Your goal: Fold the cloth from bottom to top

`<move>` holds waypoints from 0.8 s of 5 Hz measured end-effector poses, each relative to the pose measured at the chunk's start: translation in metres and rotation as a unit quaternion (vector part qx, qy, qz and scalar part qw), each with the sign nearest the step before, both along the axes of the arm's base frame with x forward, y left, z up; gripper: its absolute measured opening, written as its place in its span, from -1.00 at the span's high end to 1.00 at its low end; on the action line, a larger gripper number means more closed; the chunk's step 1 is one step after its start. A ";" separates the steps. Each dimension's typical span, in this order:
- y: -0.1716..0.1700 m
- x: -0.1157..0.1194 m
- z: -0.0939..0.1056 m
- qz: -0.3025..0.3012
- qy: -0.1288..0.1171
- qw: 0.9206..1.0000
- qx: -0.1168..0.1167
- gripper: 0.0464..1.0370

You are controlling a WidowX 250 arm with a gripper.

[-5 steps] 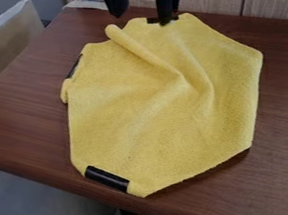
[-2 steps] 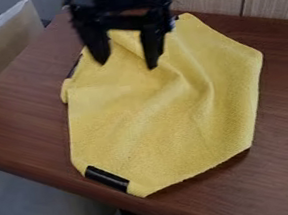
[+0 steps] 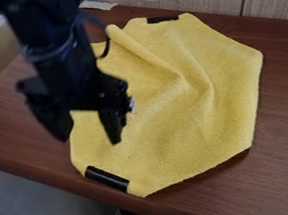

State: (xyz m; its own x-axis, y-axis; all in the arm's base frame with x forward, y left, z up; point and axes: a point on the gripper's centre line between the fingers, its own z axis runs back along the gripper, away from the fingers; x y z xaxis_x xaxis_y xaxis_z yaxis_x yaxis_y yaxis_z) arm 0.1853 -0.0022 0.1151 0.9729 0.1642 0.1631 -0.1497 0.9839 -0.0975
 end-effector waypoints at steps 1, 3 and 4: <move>0.001 -0.009 -0.026 -0.001 0.025 1.000 0.002 -0.92; -0.002 -0.003 -0.045 -0.010 0.038 0.999 0.005 -0.93; -0.003 -0.001 -0.047 -0.019 0.032 0.999 0.016 -0.82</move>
State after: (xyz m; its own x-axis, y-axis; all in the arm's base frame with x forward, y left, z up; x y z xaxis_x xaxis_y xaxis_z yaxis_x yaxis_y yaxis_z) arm 0.1844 -0.0053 0.0676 0.9869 0.1220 0.1053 -0.1164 0.9915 -0.0579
